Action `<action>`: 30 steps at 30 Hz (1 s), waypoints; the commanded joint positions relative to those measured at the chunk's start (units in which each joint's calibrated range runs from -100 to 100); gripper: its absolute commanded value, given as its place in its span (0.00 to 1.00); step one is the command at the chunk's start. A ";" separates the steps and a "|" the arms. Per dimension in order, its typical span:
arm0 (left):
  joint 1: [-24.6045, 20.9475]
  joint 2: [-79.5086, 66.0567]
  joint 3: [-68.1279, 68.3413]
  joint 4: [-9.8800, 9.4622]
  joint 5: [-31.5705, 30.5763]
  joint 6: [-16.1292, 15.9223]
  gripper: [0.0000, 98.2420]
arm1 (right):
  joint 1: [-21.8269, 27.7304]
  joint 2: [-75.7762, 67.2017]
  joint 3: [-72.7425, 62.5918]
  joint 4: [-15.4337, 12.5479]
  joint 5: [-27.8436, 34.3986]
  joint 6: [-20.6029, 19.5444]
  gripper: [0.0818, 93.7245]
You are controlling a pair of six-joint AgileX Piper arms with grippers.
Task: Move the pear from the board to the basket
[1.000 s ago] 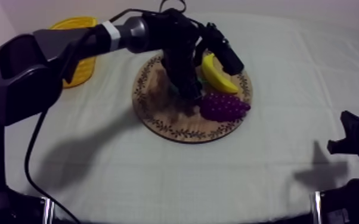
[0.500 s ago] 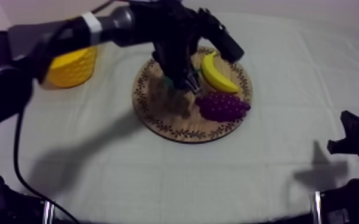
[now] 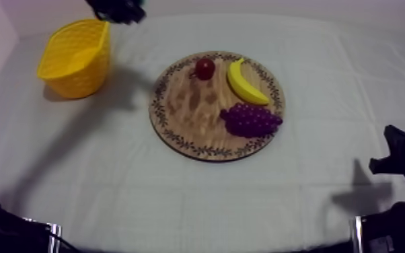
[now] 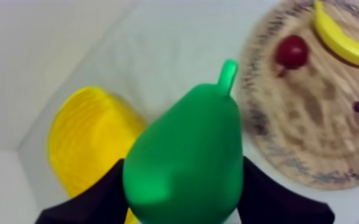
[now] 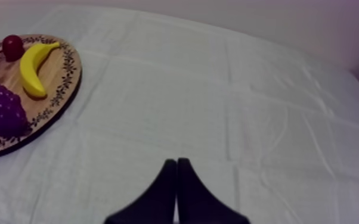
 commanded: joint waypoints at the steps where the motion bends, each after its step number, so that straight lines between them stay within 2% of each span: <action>1: -4.47 -3.31 1.68 0.01 -1.61 -0.63 0.52 | -0.01 -0.02 0.04 0.00 0.02 -0.01 0.00; 9: -13.01 -4.00 6.69 0.44 -8.29 -2.11 0.54 | -0.01 -0.02 0.04 0.00 0.02 -0.01 0.00; 15: -17.29 2.00 8.60 1.90 -13.68 -2.58 0.54 | -0.01 -0.02 0.04 0.00 0.02 -0.01 0.00; 30: -20.69 19.62 10.57 6.42 -28.05 -3.41 0.58 | -0.01 -0.02 0.04 0.00 0.02 -0.01 0.00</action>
